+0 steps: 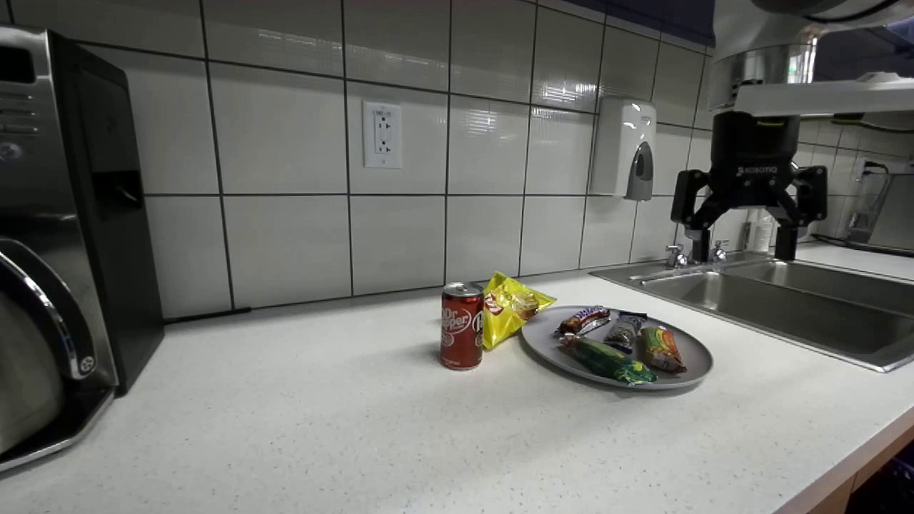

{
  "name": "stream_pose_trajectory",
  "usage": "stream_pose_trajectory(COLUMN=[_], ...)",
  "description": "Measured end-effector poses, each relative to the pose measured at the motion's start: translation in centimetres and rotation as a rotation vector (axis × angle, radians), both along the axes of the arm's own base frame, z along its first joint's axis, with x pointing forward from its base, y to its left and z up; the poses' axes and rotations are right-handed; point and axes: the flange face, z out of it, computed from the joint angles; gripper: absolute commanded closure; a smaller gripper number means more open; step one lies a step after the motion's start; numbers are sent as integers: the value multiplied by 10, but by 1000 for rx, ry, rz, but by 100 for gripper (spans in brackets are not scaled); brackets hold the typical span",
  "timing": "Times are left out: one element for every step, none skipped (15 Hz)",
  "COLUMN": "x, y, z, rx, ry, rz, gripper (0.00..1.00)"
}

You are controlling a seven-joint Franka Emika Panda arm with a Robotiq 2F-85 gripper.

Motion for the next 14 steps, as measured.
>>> stream_pose_trajectory(x=[-4,-8,-12,-16,-20,-24,-29,-33,-38,-42,-47,-51,-56,-60], y=[0,0,0,0,0,0,1,1,1,2,2,2,3,3], z=[3,5,7,10,12,14,17,19,21,23,25,27,29,31], rx=[2,4,6,8,10,13,15,17,20,22,24,26,27,29], ry=[4,8,12,17,21,26,31,34,39,43,46,50,54,57], rz=[16,31,45,58,71,84,95,105,114,122,129,135,139,142], gripper=[0,0,0,0,0,0,0,0,0,0,0,0,0,0])
